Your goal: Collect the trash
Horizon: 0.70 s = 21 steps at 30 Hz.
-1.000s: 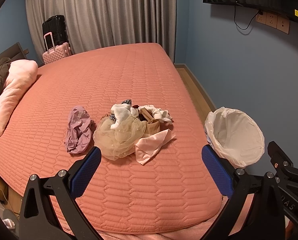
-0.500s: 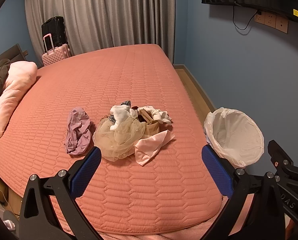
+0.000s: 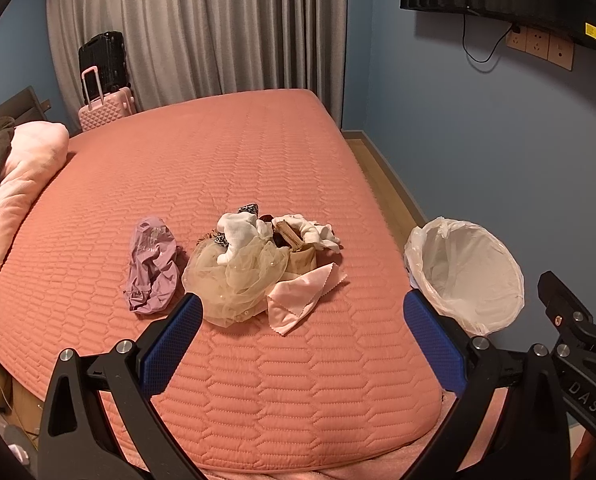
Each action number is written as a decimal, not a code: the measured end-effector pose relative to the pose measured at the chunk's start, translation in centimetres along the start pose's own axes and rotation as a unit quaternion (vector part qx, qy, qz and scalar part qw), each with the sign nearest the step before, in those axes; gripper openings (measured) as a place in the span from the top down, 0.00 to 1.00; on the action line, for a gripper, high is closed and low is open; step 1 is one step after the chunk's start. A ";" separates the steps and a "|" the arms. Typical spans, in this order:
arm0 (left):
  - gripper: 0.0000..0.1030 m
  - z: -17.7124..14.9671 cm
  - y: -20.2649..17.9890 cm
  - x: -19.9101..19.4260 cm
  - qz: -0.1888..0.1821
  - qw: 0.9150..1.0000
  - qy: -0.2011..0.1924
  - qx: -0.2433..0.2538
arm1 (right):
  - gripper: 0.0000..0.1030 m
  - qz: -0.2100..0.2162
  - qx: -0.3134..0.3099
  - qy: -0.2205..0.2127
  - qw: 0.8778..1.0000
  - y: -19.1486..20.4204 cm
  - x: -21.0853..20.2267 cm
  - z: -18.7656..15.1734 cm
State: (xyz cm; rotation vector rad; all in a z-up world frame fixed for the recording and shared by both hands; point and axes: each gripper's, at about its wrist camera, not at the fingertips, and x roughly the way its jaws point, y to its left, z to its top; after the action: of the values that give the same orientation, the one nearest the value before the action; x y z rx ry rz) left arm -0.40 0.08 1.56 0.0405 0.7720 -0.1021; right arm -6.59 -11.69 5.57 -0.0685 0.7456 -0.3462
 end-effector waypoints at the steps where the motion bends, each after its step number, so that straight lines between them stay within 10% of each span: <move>1: 0.07 0.1 0.3 0.1 -0.002 1.000 -0.002 -0.002 | 0.05 0.002 0.001 -0.001 1.000 0.1 0.0 0.1; 21: 0.07 1.1 12.3 5.8 0.037 0.996 0.018 -0.073 | 0.05 0.091 -0.017 0.008 0.996 9.2 2.6 2.5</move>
State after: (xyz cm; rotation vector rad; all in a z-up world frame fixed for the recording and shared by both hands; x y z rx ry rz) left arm 5.77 11.76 -1.74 -0.0682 0.8117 0.0260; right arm -0.50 -4.00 4.04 -0.0286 0.7672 -0.1609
